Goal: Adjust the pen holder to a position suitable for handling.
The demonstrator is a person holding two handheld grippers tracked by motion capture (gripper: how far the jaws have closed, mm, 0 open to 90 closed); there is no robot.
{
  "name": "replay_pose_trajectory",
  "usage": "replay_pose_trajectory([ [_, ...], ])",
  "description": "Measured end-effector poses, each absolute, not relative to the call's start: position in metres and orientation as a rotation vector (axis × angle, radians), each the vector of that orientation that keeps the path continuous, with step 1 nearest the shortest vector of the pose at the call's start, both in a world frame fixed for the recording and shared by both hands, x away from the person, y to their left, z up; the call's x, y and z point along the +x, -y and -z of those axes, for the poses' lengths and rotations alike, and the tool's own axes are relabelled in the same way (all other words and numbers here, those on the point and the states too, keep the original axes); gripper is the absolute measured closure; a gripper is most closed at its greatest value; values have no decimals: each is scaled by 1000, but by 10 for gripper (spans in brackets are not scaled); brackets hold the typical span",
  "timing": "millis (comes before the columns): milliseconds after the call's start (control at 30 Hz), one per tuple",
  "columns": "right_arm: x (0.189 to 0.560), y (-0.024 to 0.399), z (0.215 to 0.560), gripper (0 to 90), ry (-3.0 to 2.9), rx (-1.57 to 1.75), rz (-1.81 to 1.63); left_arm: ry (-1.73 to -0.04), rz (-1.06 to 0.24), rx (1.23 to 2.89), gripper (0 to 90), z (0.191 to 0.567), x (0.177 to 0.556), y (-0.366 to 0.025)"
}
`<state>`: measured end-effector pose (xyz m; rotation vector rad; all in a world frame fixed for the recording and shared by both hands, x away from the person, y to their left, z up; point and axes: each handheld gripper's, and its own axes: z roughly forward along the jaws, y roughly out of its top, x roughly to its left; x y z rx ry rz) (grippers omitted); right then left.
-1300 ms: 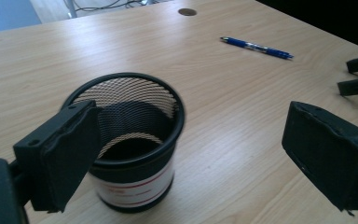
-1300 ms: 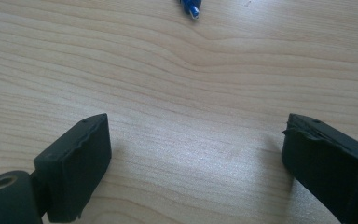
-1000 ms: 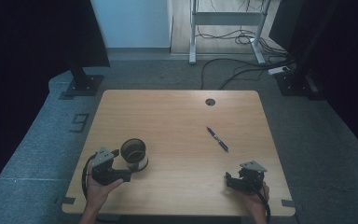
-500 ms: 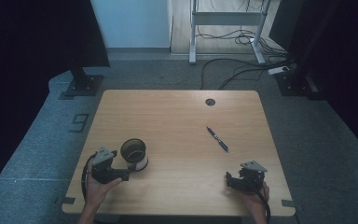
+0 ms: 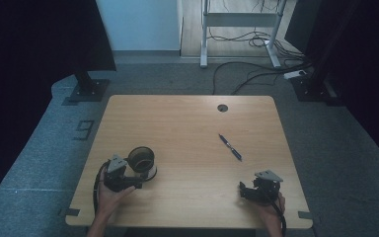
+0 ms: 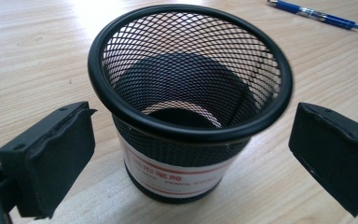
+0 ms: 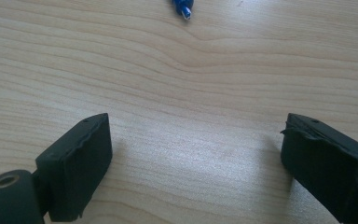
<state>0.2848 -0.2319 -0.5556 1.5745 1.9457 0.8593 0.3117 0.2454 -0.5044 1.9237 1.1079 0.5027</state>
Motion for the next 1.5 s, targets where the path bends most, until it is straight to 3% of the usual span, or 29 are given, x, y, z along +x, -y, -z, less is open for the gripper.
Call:
replay_pose_trajectory([
  [500,285,232,556,88,-1939,1577,-858,-1074,-549,1927,23,519,332,-232],
  [667,285,232,556,88,-1938,1578,-857,-1065,-572,1916,95,522,332,-231],
  [1500,285,233,556,99,-1923,1586,-854,-1082,-642,1851,101,502,318,-230],
])
